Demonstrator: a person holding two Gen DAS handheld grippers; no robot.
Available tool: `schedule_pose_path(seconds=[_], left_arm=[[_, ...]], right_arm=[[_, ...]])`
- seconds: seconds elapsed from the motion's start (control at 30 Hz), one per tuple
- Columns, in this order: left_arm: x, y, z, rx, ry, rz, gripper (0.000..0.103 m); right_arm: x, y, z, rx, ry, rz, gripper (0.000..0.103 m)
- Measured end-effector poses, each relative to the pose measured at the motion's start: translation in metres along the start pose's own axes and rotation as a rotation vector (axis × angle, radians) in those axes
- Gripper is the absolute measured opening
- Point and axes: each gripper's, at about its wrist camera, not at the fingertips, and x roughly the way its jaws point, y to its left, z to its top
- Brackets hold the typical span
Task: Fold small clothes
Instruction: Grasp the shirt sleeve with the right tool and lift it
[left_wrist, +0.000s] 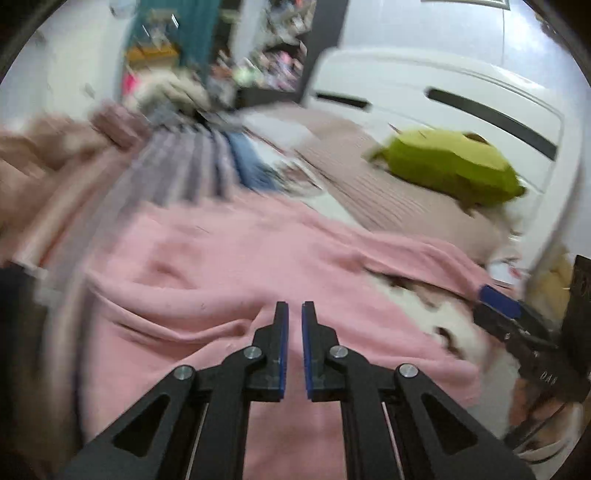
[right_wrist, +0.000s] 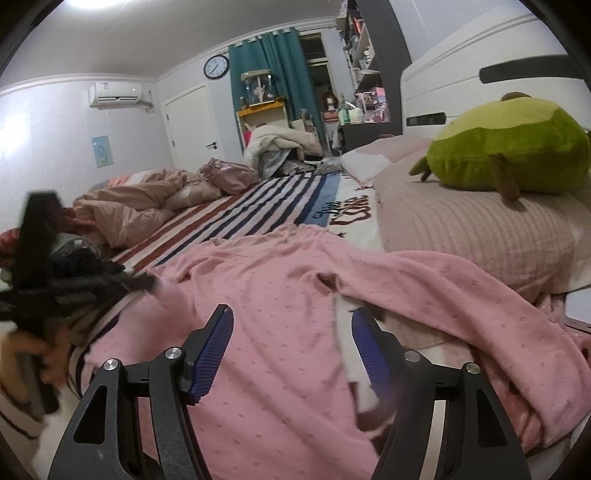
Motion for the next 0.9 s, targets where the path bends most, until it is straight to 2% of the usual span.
schedule_pose_path(seconds=[0.03, 0.1, 0.13, 0.17, 0.23, 0.33, 0.4, 0.47, 0.57, 0.63, 0.77, 0.9], left_arm=[[0.017, -0.006, -0.004, -0.014, 0.039, -0.052, 0.007], [0.035, -0.015, -0.013, -0.016, 0.097, -0.088, 0.018], [0.035, -0.017, -0.017, -0.016, 0.106, -0.094, 0.029], [0.031, -0.016, -0.019, -0.019, 0.104, -0.100, 0.036], [0.009, -0.010, -0.020, -0.029, 0.072, -0.092, 0.041], [-0.042, 0.007, -0.029, -0.031, -0.004, -0.001, 0.060], [-0.073, 0.022, -0.038, -0.026, -0.036, 0.060, 0.062], [-0.101, 0.044, -0.048, -0.048, -0.067, 0.086, 0.070], [-0.132, 0.074, -0.070, -0.089, -0.104, 0.152, 0.070], [-0.144, 0.089, -0.085, -0.108, -0.115, 0.184, 0.071], [-0.155, 0.116, -0.114, -0.179, -0.127, 0.199, 0.072], [-0.157, 0.133, -0.135, -0.206, -0.127, 0.264, 0.075]], right_arm=[[-0.001, -0.003, -0.001, 0.004, 0.005, -0.003, 0.063], [0.002, -0.005, -0.004, 0.005, 0.031, 0.000, 0.063], [0.003, -0.005, -0.006, 0.001, 0.042, 0.007, 0.063], [0.006, -0.002, -0.007, -0.006, 0.058, 0.016, 0.063], [0.013, 0.008, -0.009, -0.024, 0.090, 0.050, 0.063], [0.025, 0.036, -0.014, -0.053, 0.126, 0.132, 0.063], [0.034, 0.056, -0.015, -0.078, 0.147, 0.185, 0.063], [0.047, 0.085, -0.019, -0.113, 0.178, 0.238, 0.063], [0.066, 0.127, -0.027, -0.157, 0.227, 0.317, 0.063], [0.077, 0.155, -0.033, -0.190, 0.247, 0.369, 0.063], [0.096, 0.199, -0.046, -0.256, 0.296, 0.433, 0.063], [0.110, 0.231, -0.057, -0.311, 0.328, 0.445, 0.063]])
